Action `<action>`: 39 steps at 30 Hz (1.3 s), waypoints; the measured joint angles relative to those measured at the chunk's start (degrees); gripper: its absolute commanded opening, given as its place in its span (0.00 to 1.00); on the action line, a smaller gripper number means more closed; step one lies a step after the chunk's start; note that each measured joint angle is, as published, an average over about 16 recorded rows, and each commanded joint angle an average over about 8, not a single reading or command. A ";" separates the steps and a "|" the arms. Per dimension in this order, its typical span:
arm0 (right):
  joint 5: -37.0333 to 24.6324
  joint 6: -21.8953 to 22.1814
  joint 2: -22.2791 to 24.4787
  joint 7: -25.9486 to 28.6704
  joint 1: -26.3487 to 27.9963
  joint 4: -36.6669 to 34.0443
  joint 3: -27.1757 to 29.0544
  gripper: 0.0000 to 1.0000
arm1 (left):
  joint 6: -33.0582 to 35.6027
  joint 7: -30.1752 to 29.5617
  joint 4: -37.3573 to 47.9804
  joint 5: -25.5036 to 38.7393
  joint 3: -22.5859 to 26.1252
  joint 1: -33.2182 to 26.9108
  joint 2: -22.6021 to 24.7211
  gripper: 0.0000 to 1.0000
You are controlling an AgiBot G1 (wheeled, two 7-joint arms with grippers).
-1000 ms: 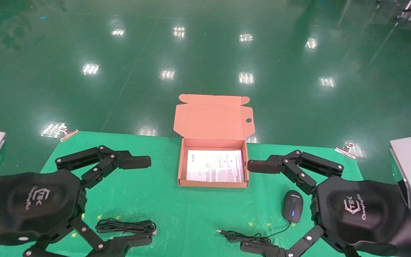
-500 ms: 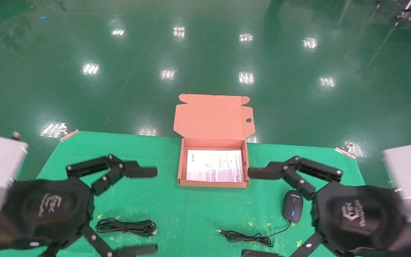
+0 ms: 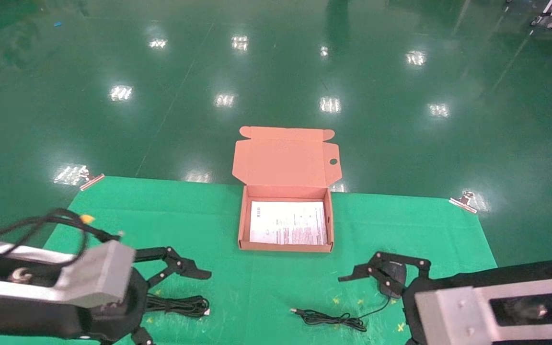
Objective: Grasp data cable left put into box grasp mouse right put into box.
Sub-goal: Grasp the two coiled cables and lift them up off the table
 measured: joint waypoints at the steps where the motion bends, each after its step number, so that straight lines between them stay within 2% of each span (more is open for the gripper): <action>1: -1.49 -0.03 -0.36 -0.82 0.90 0.06 -1.15 1.00 | 0.02 0.06 -0.15 1.65 1.11 -0.88 0.41 1.00; 9: -10.99 0.45 -3.68 -6.18 6.13 0.12 -10.00 1.00 | -0.95 0.61 -0.85 14.79 9.92 -6.44 4.27 1.00; 16: -19.01 2.72 -6.79 -7.72 7.40 -0.04 -15.90 1.00 | -3.94 -0.65 -0.86 25.08 15.68 -7.48 7.61 1.00; 29: -35.92 11.45 -11.76 -2.24 3.81 -0.23 -21.94 1.00 | -11.25 -6.16 1.05 39.37 20.84 -3.39 11.67 1.00; 39: -41.08 16.03 -14.08 3.45 0.14 -1.30 -23.11 1.00 | -15.57 -7.14 7.63 43.86 22.28 -1.24 14.89 1.00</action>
